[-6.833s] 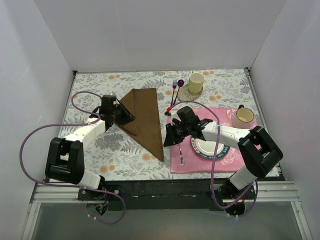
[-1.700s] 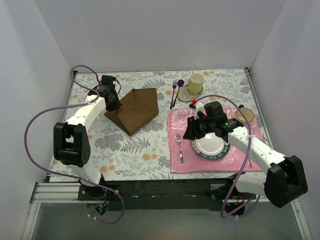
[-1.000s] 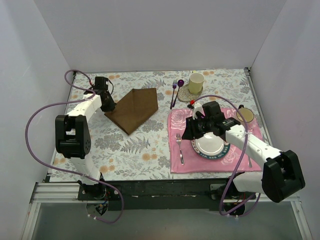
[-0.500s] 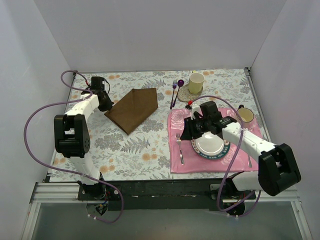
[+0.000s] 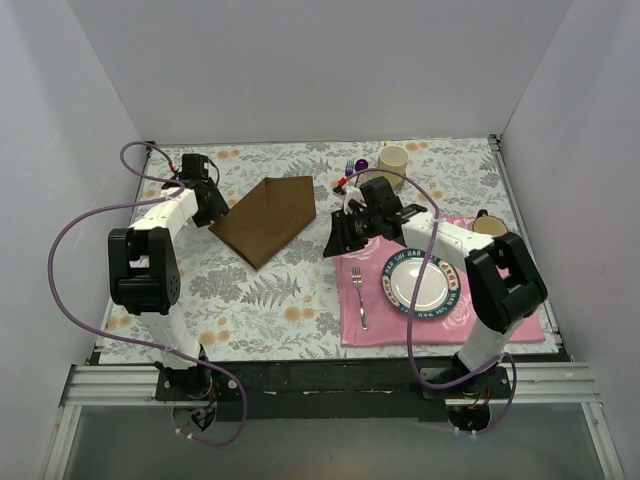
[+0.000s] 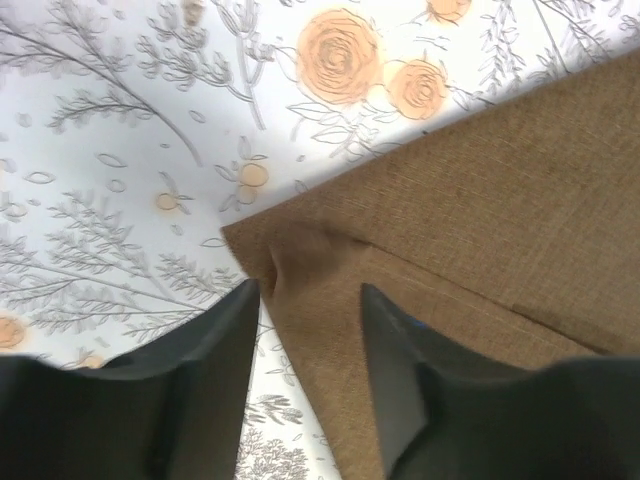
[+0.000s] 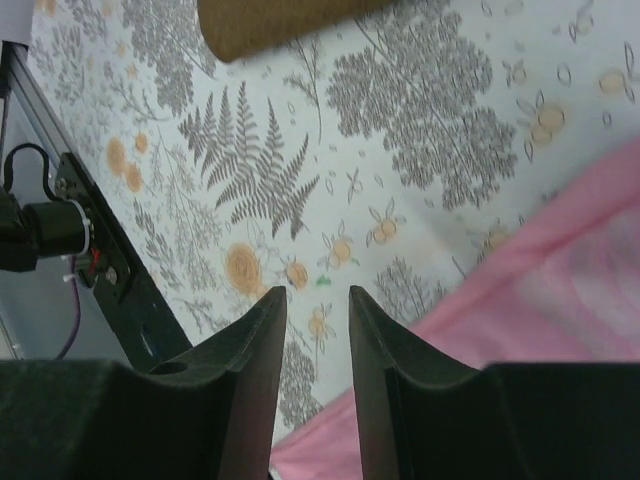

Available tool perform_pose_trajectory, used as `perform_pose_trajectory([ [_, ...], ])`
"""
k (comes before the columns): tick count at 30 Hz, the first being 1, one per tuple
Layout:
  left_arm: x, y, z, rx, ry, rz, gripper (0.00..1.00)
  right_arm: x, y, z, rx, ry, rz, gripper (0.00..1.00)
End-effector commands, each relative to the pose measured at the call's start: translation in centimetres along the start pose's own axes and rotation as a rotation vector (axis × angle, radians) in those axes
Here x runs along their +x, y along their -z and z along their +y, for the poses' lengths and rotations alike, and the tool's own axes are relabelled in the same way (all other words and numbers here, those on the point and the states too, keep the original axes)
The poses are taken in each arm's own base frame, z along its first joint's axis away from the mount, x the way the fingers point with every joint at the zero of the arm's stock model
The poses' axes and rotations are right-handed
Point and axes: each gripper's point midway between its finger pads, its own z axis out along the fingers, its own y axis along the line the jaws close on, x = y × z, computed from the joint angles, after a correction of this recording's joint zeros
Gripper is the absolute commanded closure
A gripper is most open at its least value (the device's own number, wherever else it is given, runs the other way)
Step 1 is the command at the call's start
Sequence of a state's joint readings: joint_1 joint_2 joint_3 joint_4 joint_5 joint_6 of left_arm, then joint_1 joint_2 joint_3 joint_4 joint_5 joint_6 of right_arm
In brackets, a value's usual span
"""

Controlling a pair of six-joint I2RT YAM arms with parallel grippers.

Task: Fold the napkin, place the utensils inside, and roll it up
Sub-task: Fold the napkin

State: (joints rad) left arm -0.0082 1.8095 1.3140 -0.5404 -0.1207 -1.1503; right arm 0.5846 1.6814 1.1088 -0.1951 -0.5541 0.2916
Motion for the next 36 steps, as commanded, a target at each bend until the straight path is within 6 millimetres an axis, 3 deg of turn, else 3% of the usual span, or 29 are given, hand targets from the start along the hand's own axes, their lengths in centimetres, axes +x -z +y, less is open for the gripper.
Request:
perform_pose_trajectory([
  [1,-4.2,4.6,1.2,-0.063,0.051,-0.165,0.34,-3.6,-3.6,2.4,-0.097,0.033,-0.061,0.58],
  [2,-5.1,6.3,0.9,-0.044,0.062,-0.207,0.3,-4.8,-4.3,3.0,-0.113,0.042,-0.075,0.57],
  [3,-5.3,7.0,0.3,-0.021,0.066,-0.224,0.3,-4.3,-5.8,2.2,-0.107,0.015,-0.048,0.57],
  [5,-4.3,7.7,-0.8,0.059,0.064,-0.203,0.34,-4.6,-7.0,2.1,-0.103,-0.018,-0.046,0.58],
  [7,-2.2,7.2,-3.1,0.188,0.062,-0.104,0.49,-6.1,-8.3,2.0,-0.095,-0.019,-0.08,0.59],
  [8,-0.6,6.4,-3.0,0.192,0.074,-0.06,0.66,-6.3,-8.6,1.9,-0.091,-0.023,-0.087,0.6],
  [10,1.5,6.1,-5.3,0.335,0.11,0.015,0.77,-7.4,-9.5,1.8,-0.1,-0.02,-0.115,0.66],
  [12,3.1,4.9,-5.6,0.365,0.137,0.059,0.89,-8.3,-10.6,1.7,-0.111,-0.03,-0.118,0.74],
  [16,4.4,3.9,-6.1,0.389,0.151,0.107,0.95,-9.1,-11.3,1.8,-0.132,-0.039,-0.133,0.8],
  [20,5.4,3.8,-5.7,0.384,0.143,0.124,0.96,-10.8,-11.8,2.3,-0.152,-0.033,-0.154,0.8],
  [21,5.8,4.0,-5.5,0.382,0.14,0.13,0.96,-10.7,-12.7,1.6,-0.145,-0.043,-0.136,0.8],
  [22,5.6,4.7,-5.6,0.395,0.138,0.115,0.96,-11.8,-12.6,2.0,-0.15,-0.037,-0.146,0.79],
  [25,5.6,6.4,-5.5,0.426,0.131,0.095,0.92,-12.0,-13.6,1.9,-0.173,-0.068,-0.139,0.79],
  [31,6.4,6.6,-4.6,0.393,0.156,0.095,0.87,-12.7,-15.6,2.1,-0.197,-0.096,-0.123,0.79],
  [34,5.3,6.6,-4.1,0.344,0.178,0.055,0.73,-12.1,-16.3,1.5,-0.165,-0.123,-0.097,0.79],
  [36,4.5,6.3,-3.1,0.279,0.203,0.028,0.52,-11.3,-16.5,0.9,-0.123,-0.13,-0.075,0.79],
])
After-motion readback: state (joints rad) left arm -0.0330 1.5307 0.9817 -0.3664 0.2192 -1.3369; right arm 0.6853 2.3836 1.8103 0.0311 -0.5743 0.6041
